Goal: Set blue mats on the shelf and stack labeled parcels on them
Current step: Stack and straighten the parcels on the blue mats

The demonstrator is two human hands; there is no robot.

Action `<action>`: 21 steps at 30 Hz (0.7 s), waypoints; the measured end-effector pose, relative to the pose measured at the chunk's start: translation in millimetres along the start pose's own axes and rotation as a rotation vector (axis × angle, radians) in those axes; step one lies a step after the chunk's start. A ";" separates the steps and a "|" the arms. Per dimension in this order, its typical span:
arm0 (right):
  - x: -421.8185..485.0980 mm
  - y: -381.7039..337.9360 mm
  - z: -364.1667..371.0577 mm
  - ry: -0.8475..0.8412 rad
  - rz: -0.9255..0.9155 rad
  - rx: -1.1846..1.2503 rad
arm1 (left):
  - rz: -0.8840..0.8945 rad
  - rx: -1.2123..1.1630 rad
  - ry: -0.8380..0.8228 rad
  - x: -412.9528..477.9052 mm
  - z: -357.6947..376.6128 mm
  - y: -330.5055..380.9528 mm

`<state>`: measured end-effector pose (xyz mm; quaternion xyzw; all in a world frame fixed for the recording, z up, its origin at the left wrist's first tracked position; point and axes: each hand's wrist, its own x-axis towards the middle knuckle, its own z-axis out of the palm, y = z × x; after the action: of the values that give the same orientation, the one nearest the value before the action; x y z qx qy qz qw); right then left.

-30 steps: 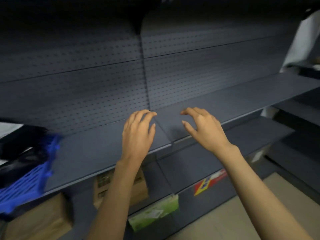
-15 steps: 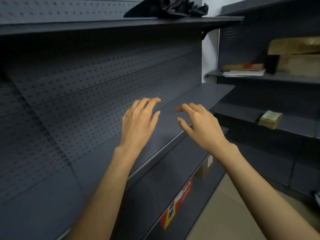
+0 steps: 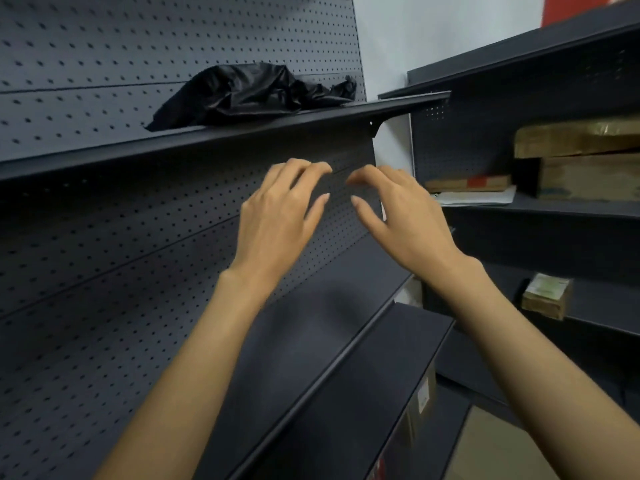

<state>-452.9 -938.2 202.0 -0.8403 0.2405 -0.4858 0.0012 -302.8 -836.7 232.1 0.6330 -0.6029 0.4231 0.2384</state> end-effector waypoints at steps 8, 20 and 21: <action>76.0 70.0 8.4 0.127 -0.210 0.183 | -0.040 0.221 0.109 63.2 32.9 26.8; 165.1 107.5 24.9 0.120 -0.466 0.235 | -0.358 0.634 0.122 95.2 17.4 27.9; 171.7 104.6 28.6 0.116 -0.467 0.229 | -0.384 0.648 0.108 96.4 14.4 26.8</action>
<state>-400.9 -1107.0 302.3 -0.8382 -0.0167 -0.5443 -0.0296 -333.3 -906.9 298.3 0.7538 -0.2949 0.5721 0.1321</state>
